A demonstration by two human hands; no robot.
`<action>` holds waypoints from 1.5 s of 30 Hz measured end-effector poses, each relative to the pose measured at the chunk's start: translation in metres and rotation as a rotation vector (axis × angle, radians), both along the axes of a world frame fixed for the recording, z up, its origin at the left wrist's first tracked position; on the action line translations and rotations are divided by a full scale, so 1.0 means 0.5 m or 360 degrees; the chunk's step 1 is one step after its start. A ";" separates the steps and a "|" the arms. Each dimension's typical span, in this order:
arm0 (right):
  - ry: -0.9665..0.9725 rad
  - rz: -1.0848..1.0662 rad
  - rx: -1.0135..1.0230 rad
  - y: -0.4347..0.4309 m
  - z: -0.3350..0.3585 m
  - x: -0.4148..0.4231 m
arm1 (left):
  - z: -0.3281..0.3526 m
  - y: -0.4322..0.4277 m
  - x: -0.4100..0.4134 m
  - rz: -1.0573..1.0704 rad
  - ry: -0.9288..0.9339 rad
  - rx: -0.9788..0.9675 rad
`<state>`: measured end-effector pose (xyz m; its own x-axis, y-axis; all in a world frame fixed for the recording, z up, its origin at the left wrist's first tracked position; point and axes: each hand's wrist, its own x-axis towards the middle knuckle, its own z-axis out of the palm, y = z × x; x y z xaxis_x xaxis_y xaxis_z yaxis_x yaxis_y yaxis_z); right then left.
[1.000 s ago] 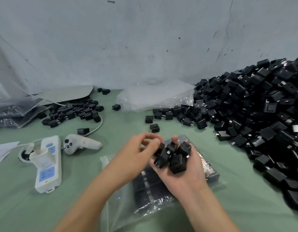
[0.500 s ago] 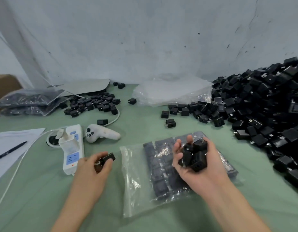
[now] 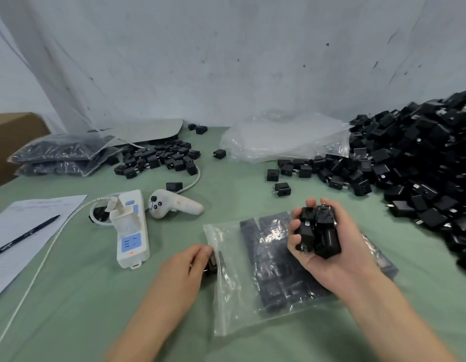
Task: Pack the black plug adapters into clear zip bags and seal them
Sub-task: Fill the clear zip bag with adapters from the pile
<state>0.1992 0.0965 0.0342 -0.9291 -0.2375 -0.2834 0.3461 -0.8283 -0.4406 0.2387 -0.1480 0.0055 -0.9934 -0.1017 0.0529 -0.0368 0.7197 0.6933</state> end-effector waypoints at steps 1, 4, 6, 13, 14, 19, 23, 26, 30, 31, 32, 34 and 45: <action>-0.0005 0.0009 0.0006 -0.003 -0.001 0.000 | 0.002 0.002 0.000 -0.0037 0.0018 -0.0008; -0.0006 0.0025 0.0039 -0.009 -0.004 -0.003 | 0.003 -0.007 0.005 -0.0002 0.0056 0.0042; 0.0003 0.0035 0.0050 -0.009 -0.008 -0.005 | 0.013 -0.016 0.011 0.0224 0.0047 0.0357; -0.0050 0.0047 0.0015 -0.011 -0.024 -0.006 | 0.052 0.020 0.020 0.0356 -0.0289 0.1376; -0.0047 0.0043 0.0006 -0.010 -0.025 -0.006 | 0.053 0.028 0.019 0.0304 -0.0314 0.1445; -0.0059 0.0016 -0.0054 -0.005 -0.029 -0.007 | 0.046 0.034 0.016 0.0295 -0.0228 0.1487; -0.0074 0.0010 -0.0064 -0.004 -0.030 -0.011 | 0.043 0.030 0.016 0.0256 -0.0393 0.1544; -0.0075 0.0010 -0.0059 -0.005 -0.031 -0.012 | 0.039 0.037 0.010 0.0132 -0.0613 0.1556; -0.0062 0.0028 -0.0066 -0.003 -0.033 -0.011 | 0.028 0.032 -0.007 0.0092 -0.0686 0.1613; -0.0065 0.0030 -0.0066 -0.003 -0.032 -0.011 | 0.027 0.032 -0.010 0.0090 -0.0676 0.1630; -0.0070 0.0033 -0.0062 -0.003 -0.032 -0.011 | 0.028 0.033 -0.014 0.0084 -0.0661 0.1652; -0.0078 0.0033 -0.0053 -0.004 -0.031 -0.012 | 0.030 0.037 -0.022 0.0087 -0.0627 0.1702; -0.0071 0.0040 -0.0060 -0.004 -0.032 -0.012 | 0.034 0.063 -0.059 0.0274 -0.0854 0.2243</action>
<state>0.1931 0.0944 0.0183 -0.9093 -0.2720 -0.3149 0.3858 -0.8347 -0.3929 0.2093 -0.1166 0.0224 -0.8340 0.1278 -0.5368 -0.5129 -0.5384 0.6686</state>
